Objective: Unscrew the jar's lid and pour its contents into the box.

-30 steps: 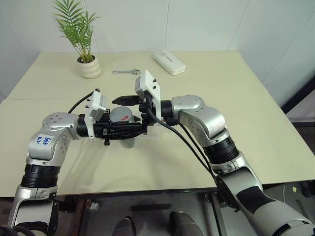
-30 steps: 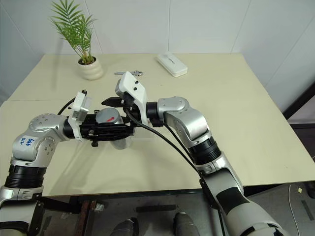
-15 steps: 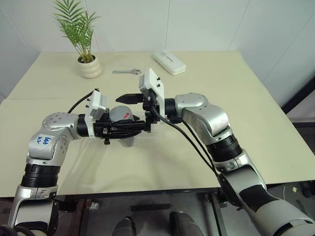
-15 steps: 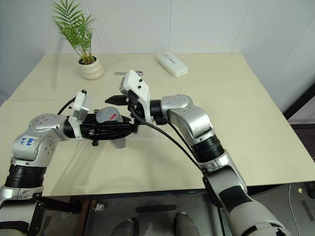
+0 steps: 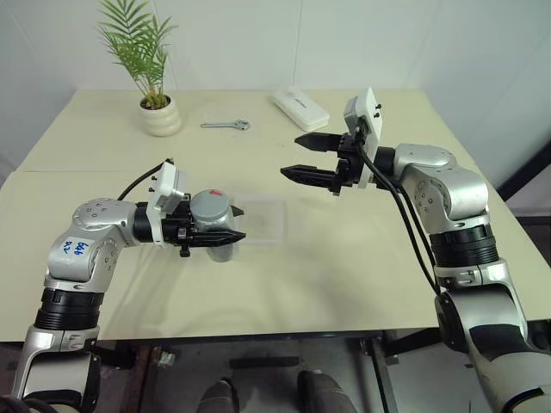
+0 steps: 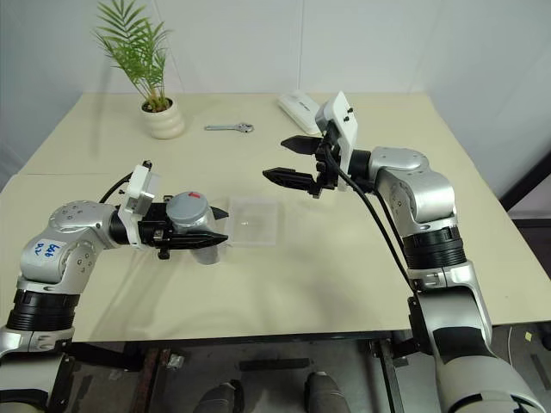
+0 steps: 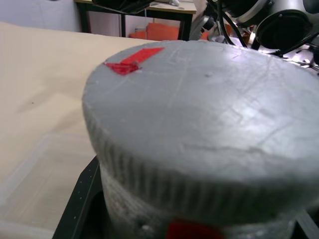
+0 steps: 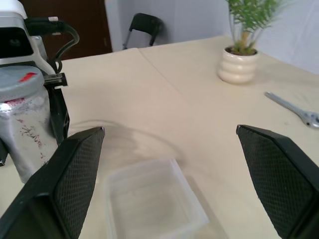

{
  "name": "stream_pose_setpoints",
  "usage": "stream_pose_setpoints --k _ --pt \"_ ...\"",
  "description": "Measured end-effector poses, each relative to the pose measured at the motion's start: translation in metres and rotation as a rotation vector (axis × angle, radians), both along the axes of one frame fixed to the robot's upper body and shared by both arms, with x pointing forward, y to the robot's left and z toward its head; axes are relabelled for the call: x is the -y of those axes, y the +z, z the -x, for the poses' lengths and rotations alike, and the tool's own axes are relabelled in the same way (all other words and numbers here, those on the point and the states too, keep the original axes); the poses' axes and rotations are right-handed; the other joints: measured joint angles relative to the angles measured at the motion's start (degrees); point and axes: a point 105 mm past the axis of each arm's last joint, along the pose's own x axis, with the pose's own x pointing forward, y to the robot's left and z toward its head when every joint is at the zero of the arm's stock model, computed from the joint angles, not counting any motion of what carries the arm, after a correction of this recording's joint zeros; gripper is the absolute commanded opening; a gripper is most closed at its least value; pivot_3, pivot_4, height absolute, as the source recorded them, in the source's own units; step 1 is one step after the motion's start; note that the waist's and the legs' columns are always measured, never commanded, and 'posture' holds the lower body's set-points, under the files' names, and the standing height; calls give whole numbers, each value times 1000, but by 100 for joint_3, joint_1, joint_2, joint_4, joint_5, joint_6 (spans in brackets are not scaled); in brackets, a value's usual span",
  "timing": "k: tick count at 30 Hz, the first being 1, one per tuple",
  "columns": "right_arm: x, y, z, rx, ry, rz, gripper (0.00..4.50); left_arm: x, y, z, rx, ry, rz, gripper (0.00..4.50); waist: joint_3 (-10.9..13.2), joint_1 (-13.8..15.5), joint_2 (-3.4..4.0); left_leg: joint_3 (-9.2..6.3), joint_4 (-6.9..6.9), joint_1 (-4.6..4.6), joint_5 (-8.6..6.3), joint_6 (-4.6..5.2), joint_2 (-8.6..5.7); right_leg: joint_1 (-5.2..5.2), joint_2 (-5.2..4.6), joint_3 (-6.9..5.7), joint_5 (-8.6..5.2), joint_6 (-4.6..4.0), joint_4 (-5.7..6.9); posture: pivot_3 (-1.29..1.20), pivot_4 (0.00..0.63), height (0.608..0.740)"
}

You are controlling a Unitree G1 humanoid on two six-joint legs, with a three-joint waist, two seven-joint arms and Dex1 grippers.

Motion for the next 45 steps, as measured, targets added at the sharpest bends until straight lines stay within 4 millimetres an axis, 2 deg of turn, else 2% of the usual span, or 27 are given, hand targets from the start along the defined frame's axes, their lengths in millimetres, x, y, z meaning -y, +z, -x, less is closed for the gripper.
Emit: stream_pose_setpoints --k 3,7,14,22,27,32,45 --pt "5 0 1 2 4 13 4452 0 0 0 0 -1 0 2028 0 -20 0 1 3 -1 0 0 0 0 -1 0 0 0 -2 0 150 740" --pt "-4 2 9 6 57 4 4452 0 0 0 0 -2 0 2028 0 -30 0 0 4 0 0 0 0 0 0 1 0 0 3 0 150 740" --pt "-55 9 44 -3 249 -50 4452 1 0 0 0 -4 0 2028 0 -17 0 -1 8 -2 1 -1 1 0 0 0 0 0 6 0 150 740" --pt "-93 6 71 -48 349 -36 4452 4 2 0 8 -11 -1 2028 0 -17 0 -3 10 -3 1 -1 1 1 0 0 0 0 7 0 150 740" --pt "-107 8 72 -21 336 -23 4452 7 1 0 4 -20 -4 2028 0 -28 0 -4 9 -1 1 -2 2 0 2 0 0 0 10 0 150 740" --pt "-120 -1 66 0 306 27 4452 9 3 -1 10 -26 0 2028 0 -23 0 -3 9 -2 1 -2 1 0 2 0 0 0 8 0 150 740" --pt "-123 -10 65 -6 295 60 4452 11 2 -1 7 -30 3 2028 0 -25 0 -4 9 -2 1 -2 2 0 2 0 0 0 9 0 150 740"
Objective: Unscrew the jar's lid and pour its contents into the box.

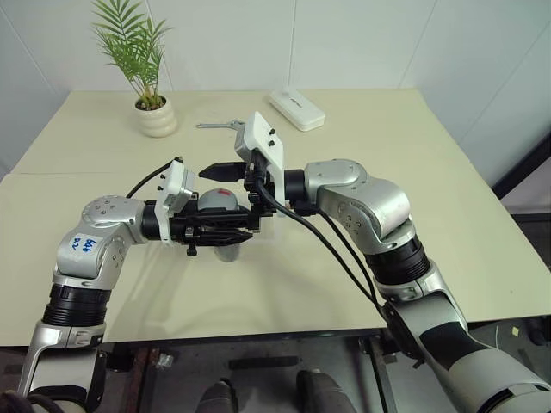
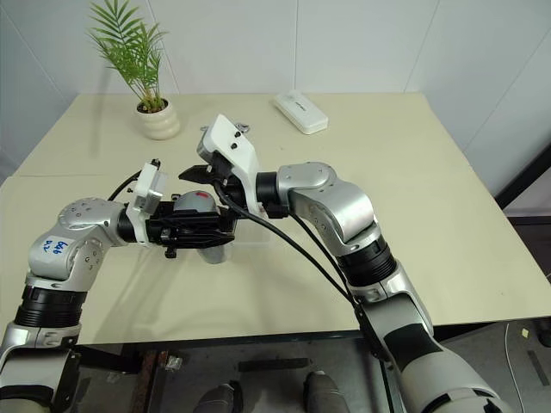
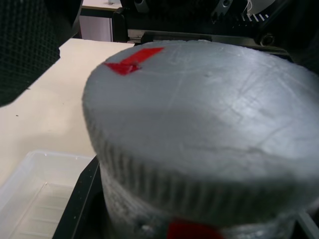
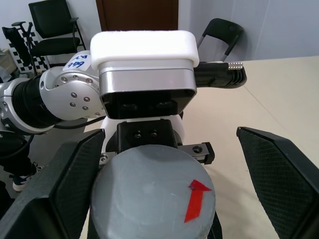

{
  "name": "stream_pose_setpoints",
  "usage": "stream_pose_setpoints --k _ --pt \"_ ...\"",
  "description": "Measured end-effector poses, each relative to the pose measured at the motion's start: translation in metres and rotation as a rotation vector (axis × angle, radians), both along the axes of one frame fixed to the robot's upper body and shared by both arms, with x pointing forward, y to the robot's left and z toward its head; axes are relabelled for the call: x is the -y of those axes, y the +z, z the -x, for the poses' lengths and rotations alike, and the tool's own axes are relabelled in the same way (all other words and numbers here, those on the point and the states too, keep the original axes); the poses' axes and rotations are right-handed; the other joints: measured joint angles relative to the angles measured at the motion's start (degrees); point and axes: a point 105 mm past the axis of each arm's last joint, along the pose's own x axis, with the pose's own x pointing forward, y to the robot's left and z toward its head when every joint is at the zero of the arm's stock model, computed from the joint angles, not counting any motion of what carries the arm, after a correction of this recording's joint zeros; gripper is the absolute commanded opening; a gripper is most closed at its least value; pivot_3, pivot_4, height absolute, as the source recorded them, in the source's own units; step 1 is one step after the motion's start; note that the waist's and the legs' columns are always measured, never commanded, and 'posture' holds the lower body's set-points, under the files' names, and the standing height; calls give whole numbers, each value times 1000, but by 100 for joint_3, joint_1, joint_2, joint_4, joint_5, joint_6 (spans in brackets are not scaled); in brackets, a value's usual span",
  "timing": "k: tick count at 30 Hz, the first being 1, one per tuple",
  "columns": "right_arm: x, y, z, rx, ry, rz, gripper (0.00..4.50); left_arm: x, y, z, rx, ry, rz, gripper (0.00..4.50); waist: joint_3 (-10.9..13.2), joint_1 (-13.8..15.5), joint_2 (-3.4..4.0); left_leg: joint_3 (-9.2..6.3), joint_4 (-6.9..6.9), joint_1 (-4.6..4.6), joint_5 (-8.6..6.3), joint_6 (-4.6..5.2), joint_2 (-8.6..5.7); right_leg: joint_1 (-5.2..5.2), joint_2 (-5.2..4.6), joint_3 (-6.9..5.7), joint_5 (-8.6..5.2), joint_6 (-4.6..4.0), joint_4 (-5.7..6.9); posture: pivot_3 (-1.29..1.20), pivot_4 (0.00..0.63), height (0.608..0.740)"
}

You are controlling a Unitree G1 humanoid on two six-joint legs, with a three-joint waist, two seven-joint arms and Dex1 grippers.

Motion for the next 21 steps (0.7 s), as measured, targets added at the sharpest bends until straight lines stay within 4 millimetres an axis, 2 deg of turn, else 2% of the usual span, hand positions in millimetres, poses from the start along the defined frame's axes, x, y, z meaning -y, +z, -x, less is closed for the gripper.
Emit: stream_pose_setpoints --k 8,21 --pt "2 -2 -5 -7 -1 -6 4452 0 0 -2 -3 6 -2 2028 0 0 0 0 -1 0 0 0 0 0 0 0 0 0 -1 0 150 740" --pt "19 -2 -11 13 5 20 4452 -3 -3 -6 -21 30 1 2028 0 -3 0 0 -1 0 0 0 0 0 0 0 0 0 0 0 150 740"
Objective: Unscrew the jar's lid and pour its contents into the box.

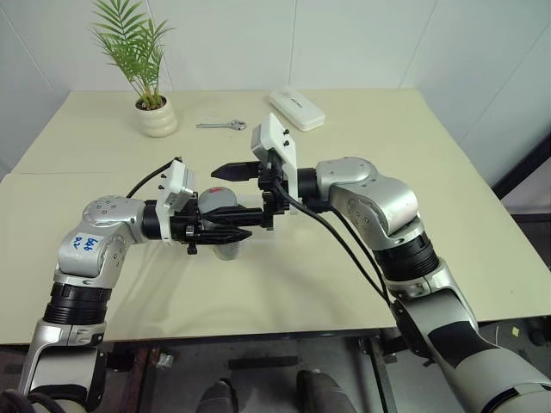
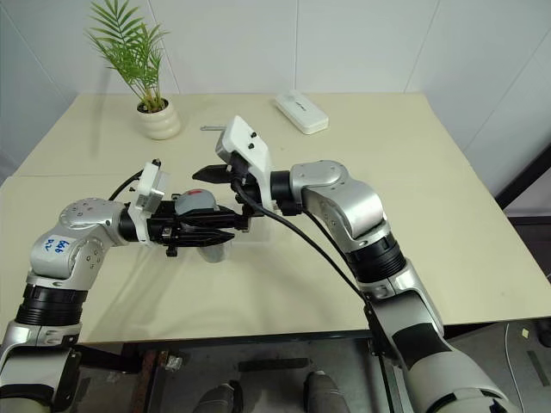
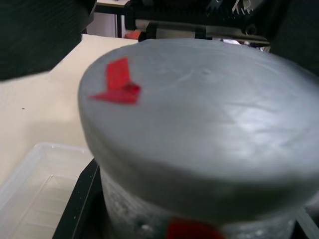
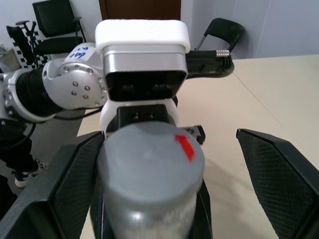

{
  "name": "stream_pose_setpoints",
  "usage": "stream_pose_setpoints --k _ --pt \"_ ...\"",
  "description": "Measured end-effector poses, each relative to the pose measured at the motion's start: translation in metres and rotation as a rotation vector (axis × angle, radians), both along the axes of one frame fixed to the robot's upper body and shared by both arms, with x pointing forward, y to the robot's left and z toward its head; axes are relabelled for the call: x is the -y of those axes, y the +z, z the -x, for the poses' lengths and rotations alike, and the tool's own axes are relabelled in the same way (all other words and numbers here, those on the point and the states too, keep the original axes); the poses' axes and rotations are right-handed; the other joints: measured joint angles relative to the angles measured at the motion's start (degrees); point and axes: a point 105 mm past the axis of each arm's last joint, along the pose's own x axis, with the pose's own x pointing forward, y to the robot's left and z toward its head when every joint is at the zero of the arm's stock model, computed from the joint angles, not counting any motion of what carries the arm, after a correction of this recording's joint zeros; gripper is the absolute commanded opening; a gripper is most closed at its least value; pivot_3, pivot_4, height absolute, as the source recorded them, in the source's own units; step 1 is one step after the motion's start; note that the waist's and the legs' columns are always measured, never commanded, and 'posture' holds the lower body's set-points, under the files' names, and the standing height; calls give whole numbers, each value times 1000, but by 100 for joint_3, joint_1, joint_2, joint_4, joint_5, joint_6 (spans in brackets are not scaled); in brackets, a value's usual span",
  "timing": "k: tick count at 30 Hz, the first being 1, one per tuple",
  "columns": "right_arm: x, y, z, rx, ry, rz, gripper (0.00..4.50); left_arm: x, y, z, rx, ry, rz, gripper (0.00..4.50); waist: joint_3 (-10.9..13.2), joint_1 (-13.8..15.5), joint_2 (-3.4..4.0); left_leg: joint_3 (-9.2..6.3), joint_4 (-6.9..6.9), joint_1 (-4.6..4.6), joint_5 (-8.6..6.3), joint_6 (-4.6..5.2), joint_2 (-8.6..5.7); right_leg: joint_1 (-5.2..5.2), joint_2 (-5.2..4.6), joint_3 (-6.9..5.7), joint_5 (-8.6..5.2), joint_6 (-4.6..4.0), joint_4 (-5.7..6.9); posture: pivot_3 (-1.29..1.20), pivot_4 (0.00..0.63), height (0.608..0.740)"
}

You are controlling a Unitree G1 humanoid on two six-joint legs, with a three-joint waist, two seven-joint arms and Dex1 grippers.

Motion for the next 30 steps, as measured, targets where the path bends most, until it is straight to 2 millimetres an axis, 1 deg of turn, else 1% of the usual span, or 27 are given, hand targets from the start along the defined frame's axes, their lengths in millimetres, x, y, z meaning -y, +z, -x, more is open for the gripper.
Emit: stream_pose_setpoints --k 8,11,15,18,25,30 --pt "5 0 -2 -15 10 0 4452 -1 0 -1 -4 4 2 2028 0 9 0 0 0 -1 0 0 0 0 0 0 0 0 -2 0 150 740" --pt "12 3 -3 -15 10 -10 4452 -2 0 -1 -1 10 6 2028 0 6 0 0 0 0 0 0 0 0 0 0 0 0 -1 0 150 740" --pt "30 10 -14 -4 -65 -33 4452 -2 1 1 7 -7 1 2028 0 18 0 0 1 -1 0 0 0 0 0 0 0 0 -2 0 150 740" --pt "31 8 -15 -14 -67 -36 4452 -1 0 1 7 -14 -1 2028 0 -9 0 1 -2 0 0 0 2 -1 3 0 0 0 0 0 150 740" --pt "31 8 -13 -28 -44 -40 4452 -1 1 2 8 -19 -2 2028 0 8 0 1 0 -1 0 0 4 -1 4 0 0 0 -1 0 150 740" --pt "34 22 -2 -70 33 -123 4452 -1 1 2 9 -19 -2 2028 0 4 0 1 -1 -1 0 0 4 -1 4 0 0 0 -2 0 150 740"
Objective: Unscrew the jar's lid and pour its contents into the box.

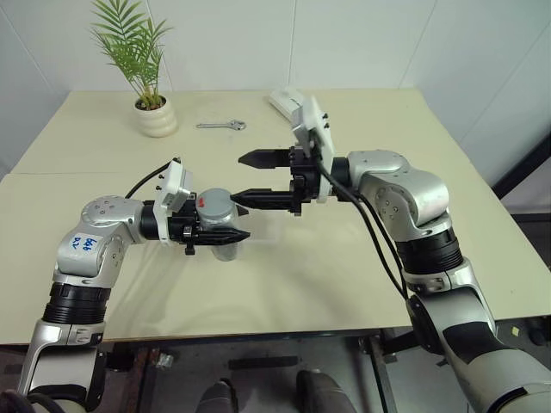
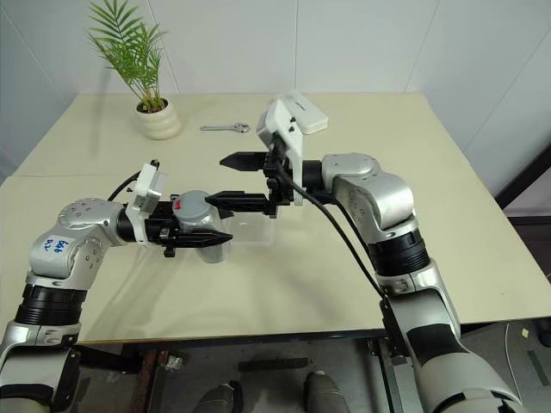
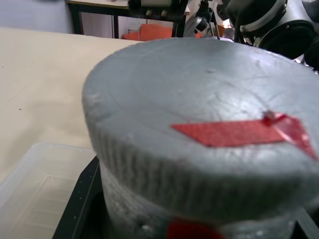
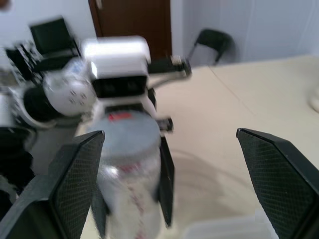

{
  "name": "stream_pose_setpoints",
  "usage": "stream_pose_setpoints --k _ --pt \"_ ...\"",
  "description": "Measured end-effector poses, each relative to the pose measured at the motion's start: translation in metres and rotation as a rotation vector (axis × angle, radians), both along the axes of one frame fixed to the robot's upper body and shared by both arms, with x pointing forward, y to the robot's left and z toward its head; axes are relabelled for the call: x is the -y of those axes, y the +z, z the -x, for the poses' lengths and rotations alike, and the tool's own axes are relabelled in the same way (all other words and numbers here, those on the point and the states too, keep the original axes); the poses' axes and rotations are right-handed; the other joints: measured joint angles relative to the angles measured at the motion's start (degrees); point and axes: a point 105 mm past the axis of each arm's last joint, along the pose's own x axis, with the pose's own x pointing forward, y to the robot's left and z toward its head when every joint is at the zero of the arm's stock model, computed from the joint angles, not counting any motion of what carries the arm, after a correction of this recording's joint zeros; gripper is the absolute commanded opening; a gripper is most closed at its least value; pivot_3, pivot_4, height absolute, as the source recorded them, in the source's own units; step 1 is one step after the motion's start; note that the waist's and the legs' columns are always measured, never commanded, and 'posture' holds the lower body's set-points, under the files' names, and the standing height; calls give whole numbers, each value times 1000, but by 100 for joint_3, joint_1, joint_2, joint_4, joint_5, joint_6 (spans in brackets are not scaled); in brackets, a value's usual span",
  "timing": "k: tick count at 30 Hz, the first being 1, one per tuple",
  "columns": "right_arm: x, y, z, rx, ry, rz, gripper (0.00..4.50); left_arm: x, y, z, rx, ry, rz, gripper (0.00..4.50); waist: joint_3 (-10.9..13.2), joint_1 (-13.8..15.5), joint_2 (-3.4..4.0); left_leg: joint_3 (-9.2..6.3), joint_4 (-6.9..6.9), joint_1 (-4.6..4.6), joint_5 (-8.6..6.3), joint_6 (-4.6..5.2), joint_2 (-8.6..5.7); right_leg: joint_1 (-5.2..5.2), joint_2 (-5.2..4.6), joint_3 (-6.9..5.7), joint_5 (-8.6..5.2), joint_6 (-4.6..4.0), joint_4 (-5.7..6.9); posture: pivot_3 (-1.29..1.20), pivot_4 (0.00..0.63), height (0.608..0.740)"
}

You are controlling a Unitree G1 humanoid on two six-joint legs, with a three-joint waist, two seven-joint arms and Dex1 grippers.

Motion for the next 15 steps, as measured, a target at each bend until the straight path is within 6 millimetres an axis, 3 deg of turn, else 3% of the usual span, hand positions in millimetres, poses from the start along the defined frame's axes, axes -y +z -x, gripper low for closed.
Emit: stream_pose_setpoints --k 6,11,15 --pt "-3 1 4 -29 27 -11 4452 0 1 0 2 0 0 2028 0 -3 0 0 1 0 0 0 0 0 0 0 0 0 1 0 150 740" --pt "-30 -12 14 -24 67 46 4452 1 1 0 8 1 -1 2028 0 -6 0 -1 0 1 0 0 9 0 10 0 0 -1 2 0 150 740" --pt "-36 -18 12 -19 40 75 4452 1 1 0 8 2 0 2028 0 9 0 -1 3 -1 0 -1 9 0 9 0 0 -2 1 0 150 740"
